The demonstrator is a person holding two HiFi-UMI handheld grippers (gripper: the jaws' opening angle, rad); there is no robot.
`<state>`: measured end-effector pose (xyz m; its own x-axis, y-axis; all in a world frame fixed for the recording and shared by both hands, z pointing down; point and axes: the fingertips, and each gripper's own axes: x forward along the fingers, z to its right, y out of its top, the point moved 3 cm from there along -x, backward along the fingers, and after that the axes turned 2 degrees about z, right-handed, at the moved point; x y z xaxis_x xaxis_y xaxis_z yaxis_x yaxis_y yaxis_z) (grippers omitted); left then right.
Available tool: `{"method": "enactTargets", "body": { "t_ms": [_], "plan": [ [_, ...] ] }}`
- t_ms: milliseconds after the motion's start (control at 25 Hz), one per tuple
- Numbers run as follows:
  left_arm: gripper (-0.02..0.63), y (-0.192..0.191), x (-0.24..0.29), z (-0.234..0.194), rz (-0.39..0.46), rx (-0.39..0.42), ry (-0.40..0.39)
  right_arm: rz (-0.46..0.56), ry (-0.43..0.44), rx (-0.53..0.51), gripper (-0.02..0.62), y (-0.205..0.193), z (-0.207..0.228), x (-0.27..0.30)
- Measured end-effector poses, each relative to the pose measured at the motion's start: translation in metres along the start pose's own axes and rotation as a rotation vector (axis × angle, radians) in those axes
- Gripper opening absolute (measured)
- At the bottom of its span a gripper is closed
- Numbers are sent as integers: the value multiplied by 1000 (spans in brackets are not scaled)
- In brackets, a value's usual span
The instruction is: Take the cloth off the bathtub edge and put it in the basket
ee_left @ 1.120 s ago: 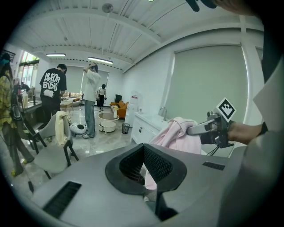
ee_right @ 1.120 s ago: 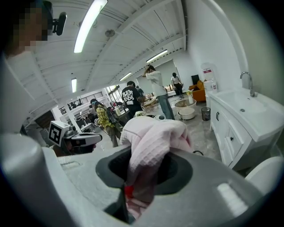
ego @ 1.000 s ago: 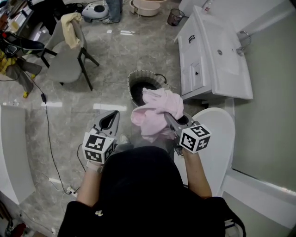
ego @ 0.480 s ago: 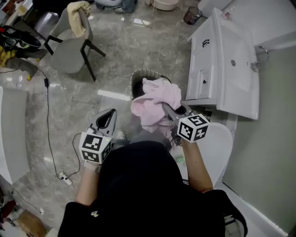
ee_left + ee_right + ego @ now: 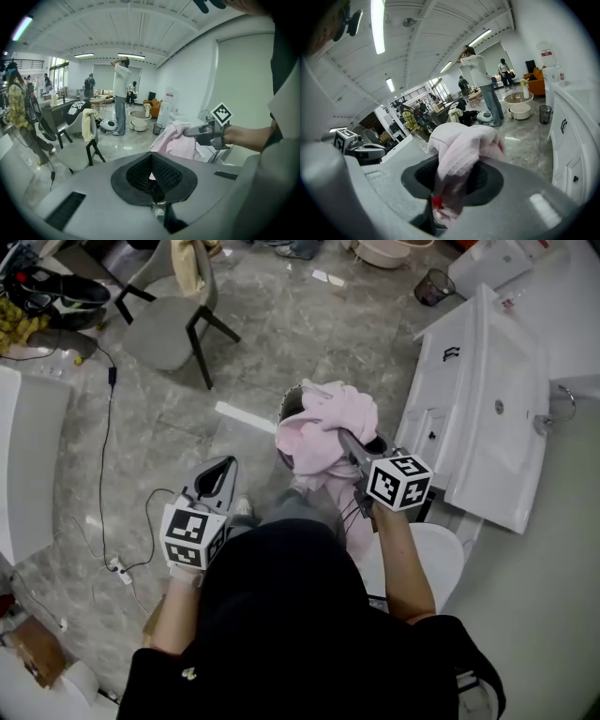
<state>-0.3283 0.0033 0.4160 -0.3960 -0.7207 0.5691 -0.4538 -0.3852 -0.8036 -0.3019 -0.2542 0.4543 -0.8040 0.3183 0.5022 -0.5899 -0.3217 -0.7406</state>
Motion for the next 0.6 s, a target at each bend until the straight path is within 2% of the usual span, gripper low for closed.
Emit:
{"method": "enactTargets", "body": {
  "t_ms": [360, 600],
  "plan": [
    [14, -1, 36, 5, -65, -51, 66, -69, 70, 26, 115, 2, 56, 57],
    [14, -17, 57, 10, -116, -87, 79, -159, 79, 40, 115, -30, 95, 93]
  ]
}}
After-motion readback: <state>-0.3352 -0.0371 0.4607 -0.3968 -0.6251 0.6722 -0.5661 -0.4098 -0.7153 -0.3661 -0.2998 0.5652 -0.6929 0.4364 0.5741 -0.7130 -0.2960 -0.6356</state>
